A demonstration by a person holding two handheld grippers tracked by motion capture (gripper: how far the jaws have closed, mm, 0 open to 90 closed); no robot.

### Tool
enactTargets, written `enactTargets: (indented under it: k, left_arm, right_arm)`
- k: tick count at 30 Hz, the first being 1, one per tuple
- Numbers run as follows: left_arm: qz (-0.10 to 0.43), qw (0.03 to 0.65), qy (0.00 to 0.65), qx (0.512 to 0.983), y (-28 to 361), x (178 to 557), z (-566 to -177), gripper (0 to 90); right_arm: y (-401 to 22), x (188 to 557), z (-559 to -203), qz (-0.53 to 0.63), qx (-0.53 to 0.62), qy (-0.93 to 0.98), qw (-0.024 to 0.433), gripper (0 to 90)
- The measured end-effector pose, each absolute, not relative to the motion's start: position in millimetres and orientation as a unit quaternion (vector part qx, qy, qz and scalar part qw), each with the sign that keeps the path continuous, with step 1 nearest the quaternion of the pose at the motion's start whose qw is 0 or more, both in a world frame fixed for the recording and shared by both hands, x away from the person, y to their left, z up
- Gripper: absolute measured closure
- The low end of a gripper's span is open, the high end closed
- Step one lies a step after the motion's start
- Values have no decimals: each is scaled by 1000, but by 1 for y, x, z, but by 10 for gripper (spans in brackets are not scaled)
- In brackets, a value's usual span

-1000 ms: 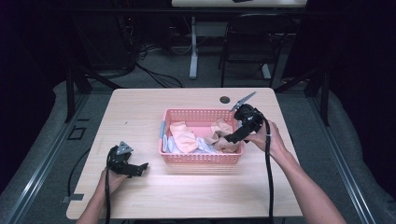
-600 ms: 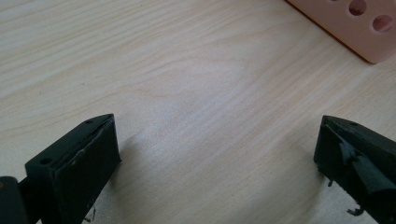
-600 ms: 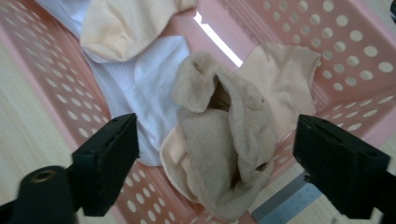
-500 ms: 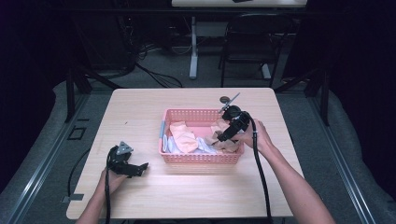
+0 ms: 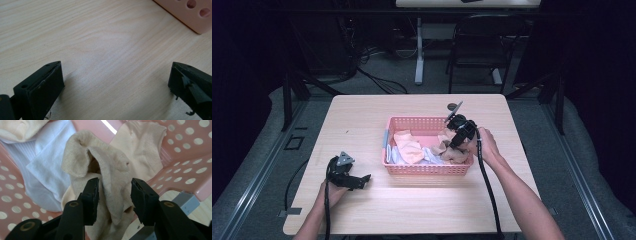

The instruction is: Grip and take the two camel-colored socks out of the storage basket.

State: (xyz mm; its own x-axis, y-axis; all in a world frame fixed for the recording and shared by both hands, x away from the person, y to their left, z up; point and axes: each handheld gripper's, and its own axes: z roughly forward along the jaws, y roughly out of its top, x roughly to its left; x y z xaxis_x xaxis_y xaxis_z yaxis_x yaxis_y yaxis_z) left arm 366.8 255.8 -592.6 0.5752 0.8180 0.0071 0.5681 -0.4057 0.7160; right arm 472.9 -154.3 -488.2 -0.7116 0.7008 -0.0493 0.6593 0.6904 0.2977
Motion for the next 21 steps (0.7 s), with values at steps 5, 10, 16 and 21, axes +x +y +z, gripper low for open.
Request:
enactTargets:
  k: [5, 10, 16, 21]
  left_arm:
    - [182, 343, 424, 818, 256, 367, -593, 0]
    - [182, 343, 423, 818, 256, 367, -593, 0]
    - [182, 343, 424, 818, 256, 367, -593, 0]
    - [182, 343, 424, 818, 256, 367, -593, 0]
  right_arm:
    - [-154, 473, -487, 122, 367, 919, 82, 750]
    - [-153, 473, -483, 119, 367, 919, 84, 799]
    - [-152, 471, -469, 121, 358, 922, 81, 823]
    - [-149, 468, -458, 129, 356, 922, 83, 835]
